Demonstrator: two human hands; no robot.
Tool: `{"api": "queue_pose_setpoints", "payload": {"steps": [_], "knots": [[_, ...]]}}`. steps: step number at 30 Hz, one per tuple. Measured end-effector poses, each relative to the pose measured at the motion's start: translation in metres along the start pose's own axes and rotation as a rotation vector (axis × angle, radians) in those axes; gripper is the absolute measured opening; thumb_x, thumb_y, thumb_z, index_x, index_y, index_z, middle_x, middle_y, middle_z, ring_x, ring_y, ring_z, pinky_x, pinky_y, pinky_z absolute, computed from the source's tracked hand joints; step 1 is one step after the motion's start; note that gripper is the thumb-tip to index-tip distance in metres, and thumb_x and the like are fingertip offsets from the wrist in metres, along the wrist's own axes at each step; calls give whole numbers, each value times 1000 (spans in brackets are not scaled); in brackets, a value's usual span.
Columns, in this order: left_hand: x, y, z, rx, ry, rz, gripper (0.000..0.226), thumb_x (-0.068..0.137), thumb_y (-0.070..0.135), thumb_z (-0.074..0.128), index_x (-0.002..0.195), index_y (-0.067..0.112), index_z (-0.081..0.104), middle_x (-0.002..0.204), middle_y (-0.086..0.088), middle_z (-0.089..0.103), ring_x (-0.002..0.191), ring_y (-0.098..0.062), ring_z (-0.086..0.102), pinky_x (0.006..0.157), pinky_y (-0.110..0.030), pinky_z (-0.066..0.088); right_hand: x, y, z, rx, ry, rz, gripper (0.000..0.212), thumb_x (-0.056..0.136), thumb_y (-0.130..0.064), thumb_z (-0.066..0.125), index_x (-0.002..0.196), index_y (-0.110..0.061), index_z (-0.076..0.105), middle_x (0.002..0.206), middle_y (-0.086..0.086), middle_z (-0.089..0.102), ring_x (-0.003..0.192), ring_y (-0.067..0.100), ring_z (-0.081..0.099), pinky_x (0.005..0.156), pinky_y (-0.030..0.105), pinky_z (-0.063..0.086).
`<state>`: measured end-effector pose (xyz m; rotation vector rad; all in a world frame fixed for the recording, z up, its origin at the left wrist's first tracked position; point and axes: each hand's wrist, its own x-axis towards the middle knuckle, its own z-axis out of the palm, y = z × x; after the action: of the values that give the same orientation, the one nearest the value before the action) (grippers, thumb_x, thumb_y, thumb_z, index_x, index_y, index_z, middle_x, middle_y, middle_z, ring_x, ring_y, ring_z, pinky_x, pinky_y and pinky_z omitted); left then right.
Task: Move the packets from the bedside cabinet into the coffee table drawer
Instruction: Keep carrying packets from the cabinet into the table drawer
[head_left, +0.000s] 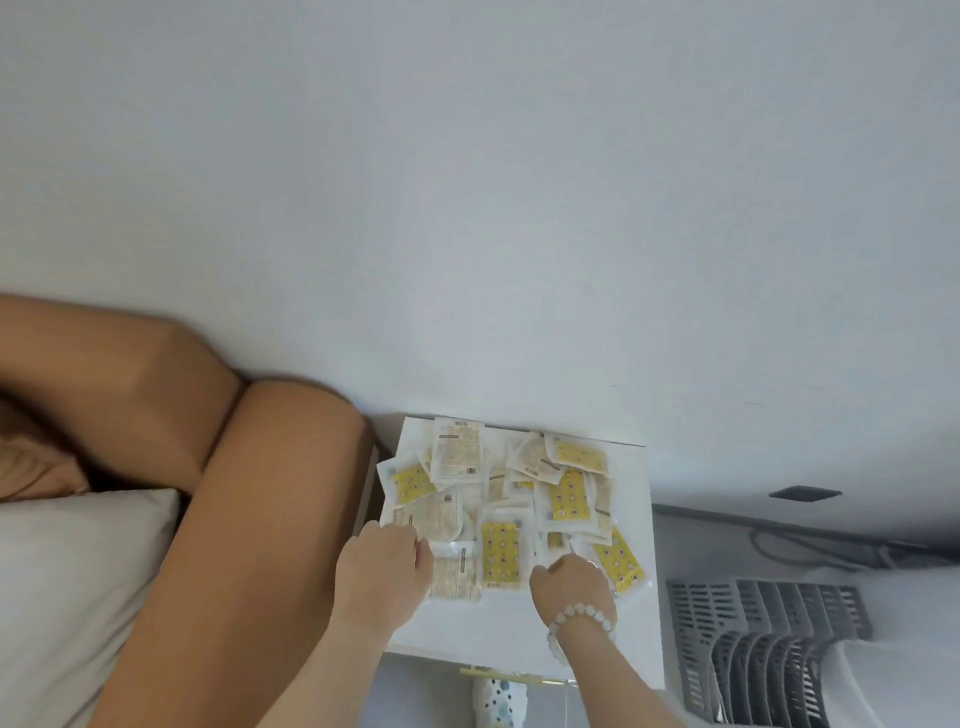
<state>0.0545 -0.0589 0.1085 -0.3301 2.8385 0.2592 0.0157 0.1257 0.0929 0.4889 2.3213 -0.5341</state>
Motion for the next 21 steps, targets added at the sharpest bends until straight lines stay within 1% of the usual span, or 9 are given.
{"api": "queue_pose_setpoints", "payload": {"steps": [1,3,5,7,10,13,16,18,21], "knots": [[2,0,6,-11,-7,-42,30,87,30,56,59,20,49,57,7,49,61,-13,45,45,-22,27,8,2,6,18,-22,25,23,86,-24,46,65,-15,48,66,-1,50,61,16,48,57,23,38],[7,0,16,-20,-11,-66,30,96,33,36,76,20,53,74,6,54,77,-13,47,60,-24,37,21,2,18,12,-47,44,23,87,-26,46,67,-15,50,68,-1,52,65,18,51,60,23,40],[14,-2,23,-28,-47,-70,31,97,35,32,87,21,57,85,8,59,86,-12,50,68,-23,39,34,0,30,-16,-75,44,21,88,-30,47,74,-17,55,76,-1,57,73,19,56,67,24,43],[26,-6,39,-18,-98,-73,30,97,35,32,101,21,59,99,9,61,95,-11,52,73,-22,39,50,0,43,-8,-84,56,24,90,-34,49,101,-17,61,102,1,63,95,19,59,76,27,45],[45,-7,74,-1,-199,-96,31,96,34,36,119,20,51,116,7,55,108,-12,48,82,-23,40,79,1,63,43,-41,95,43,88,-35,53,127,-16,51,127,4,53,116,22,52,88,33,45],[59,-8,114,38,-311,-131,51,91,30,50,137,16,32,136,0,38,125,-18,37,97,-28,36,103,-1,87,83,7,155,66,83,-40,63,137,-11,37,135,10,44,124,28,45,91,39,43],[75,-9,145,117,-371,-91,88,85,28,63,149,15,4,156,-8,2,145,-26,5,115,-41,15,117,-2,110,128,68,227,91,71,-50,75,138,-6,31,134,13,42,126,31,42,92,43,43],[88,-10,157,178,-360,-51,102,84,32,66,149,16,-11,156,-11,-16,145,-30,-10,116,-48,2,125,0,124,121,110,270,103,63,-57,78,138,-4,30,134,13,43,126,30,41,95,44,41],[97,-13,174,239,-390,-37,113,82,42,67,147,15,-22,155,-14,-22,144,-34,-15,116,-51,0,129,7,137,71,152,270,107,61,-65,74,139,-7,32,137,9,45,129,27,39,99,42,36]]}}
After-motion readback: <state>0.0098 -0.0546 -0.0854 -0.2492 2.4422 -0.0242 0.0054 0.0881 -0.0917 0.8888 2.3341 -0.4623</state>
